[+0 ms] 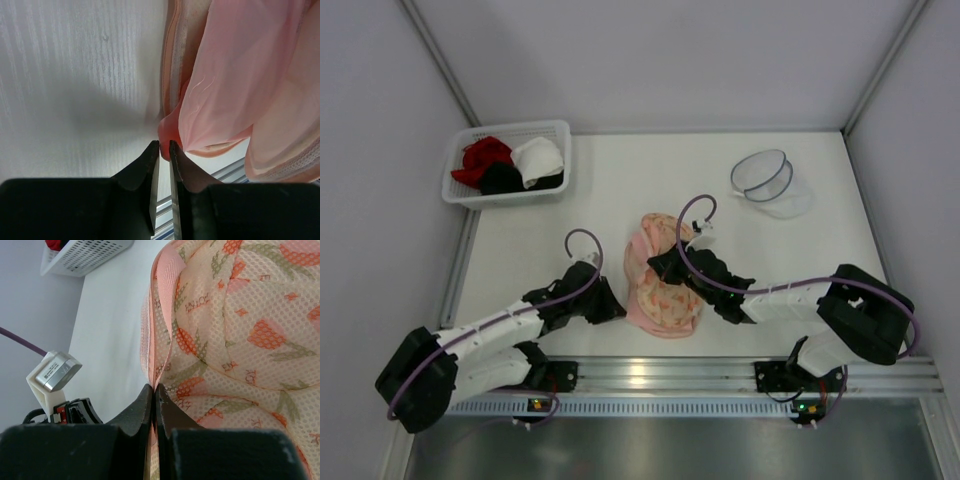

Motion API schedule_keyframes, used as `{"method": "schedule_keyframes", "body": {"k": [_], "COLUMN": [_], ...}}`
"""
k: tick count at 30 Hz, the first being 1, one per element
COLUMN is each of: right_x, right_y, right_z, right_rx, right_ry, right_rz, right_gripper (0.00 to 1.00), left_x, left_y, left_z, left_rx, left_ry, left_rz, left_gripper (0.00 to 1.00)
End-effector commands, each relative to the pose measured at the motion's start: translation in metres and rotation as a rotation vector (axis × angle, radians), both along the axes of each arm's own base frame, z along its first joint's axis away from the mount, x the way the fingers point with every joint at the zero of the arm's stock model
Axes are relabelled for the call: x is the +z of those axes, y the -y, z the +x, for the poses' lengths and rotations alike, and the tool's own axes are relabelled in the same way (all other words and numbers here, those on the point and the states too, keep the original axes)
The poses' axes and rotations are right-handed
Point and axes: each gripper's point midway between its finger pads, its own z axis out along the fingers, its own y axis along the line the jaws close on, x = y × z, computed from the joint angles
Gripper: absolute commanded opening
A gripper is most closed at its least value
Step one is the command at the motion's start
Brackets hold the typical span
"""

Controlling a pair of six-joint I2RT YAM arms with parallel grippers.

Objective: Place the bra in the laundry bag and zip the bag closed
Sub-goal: Adjust the bra in the laundry bag.

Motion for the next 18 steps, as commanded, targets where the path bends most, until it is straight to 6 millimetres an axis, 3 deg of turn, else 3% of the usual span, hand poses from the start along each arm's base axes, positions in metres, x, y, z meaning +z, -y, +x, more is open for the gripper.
{"method": "schedule_keyframes", "body": {"k": [1, 8, 15, 18], "right_x": [0.033, 0.037, 0.029, 0.029], "right_y": [-0.010, -0.007, -0.005, -0.006], "right_z": [0.010, 0.007, -0.001, -0.004], "right_rx": [-0.006, -0.009, -0.010, -0.009], "right_ry": [0.064, 0.061, 0.032, 0.027], "right_rz": [0.083, 0.110, 0.126, 0.139], "right_gripper": [0.00, 0.00, 0.00, 0.00], "left_x": [0.011, 0.018, 0.052, 0.054], "left_y": [0.016, 0.043, 0.064, 0.064], "left_z": [0.014, 0.030, 0.054, 0.063], "left_rx": [0.007, -0.004, 0.009, 0.019], "left_ry": [0.060, 0.094, 0.210, 0.238], "left_rz": [-0.074, -0.136, -0.223, -0.204], "left_gripper": [0.20, 0.18, 0.17, 0.17]}}
